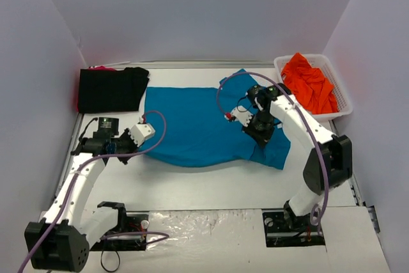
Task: Fold and stack the t-shirts
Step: Grap the side of the flattened tshirt closest away from the robot with both arms, then fold the flattened tshirt in 1/3 of the way
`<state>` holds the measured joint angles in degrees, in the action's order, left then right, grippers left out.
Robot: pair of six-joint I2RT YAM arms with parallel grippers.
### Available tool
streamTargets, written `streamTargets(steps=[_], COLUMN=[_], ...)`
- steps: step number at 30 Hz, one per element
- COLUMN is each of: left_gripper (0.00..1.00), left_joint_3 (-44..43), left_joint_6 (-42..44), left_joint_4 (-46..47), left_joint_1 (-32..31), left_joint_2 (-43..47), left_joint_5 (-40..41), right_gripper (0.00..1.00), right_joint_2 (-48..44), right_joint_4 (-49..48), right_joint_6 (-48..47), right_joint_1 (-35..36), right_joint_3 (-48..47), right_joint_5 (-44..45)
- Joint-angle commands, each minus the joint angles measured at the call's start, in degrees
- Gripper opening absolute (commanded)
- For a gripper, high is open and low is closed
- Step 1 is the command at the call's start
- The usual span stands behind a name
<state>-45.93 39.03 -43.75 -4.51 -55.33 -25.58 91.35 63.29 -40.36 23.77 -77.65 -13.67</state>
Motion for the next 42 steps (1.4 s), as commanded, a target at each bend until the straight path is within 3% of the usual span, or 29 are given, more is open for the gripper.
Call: streamTargets(steps=[1, 16, 25, 26, 29, 30, 33, 42], left_gripper=[0.02, 0.02, 0.03, 0.10, 0.19, 0.37, 0.55, 0.65], left_joint_3=[-0.9, -16.5, -22.1, -22.1, -21.7, -21.5, -20.3, -18.5], left_joint_6=[0.3, 1.5, 4.6, 4.8, 5.3, 5.2, 4.3, 2.9], left_joint_4=[1.7, 6.1, 2.9, 2.8, 2.5, 2.9, 4.5, 4.1], left_joint_1=[-0.1, 0.2, 0.0, 0.0, 0.0, 0.0, 0.0, 0.0], left_joint_2=[-2.7, -25.9, -35.0, -35.4, -36.7, -37.1, -36.7, -30.7], left_joint_5=[1.1, 2.0, 1.8, 1.9, 2.2, 2.5, 2.7, 4.2], right_gripper=[0.00, 0.00, 0.00, 0.00, 0.00, 0.00, 0.00, 0.00], right_joint_2=[4.8, 29.9, 40.0, 40.7, 42.2, 42.9, 43.6, 46.2], right_joint_4=[2.5, 4.7, 4.5, 4.6, 4.5, 4.6, 4.5, 3.9], right_joint_6=[-2.4, -5.0, -5.2, -5.1, -5.1, -4.9, -4.6, -4.6], right_joint_1=[-2.8, -8.4, -8.6, -8.7, -8.7, -8.8, -8.9, -9.0], right_joint_3=[-4.9, -34.5, -41.4, -41.8, -43.0, -43.5, -44.8, -49.4], right_joint_5=[3.1, 7.6, 8.4, 8.4, 8.4, 8.6, 9.1, 9.8])
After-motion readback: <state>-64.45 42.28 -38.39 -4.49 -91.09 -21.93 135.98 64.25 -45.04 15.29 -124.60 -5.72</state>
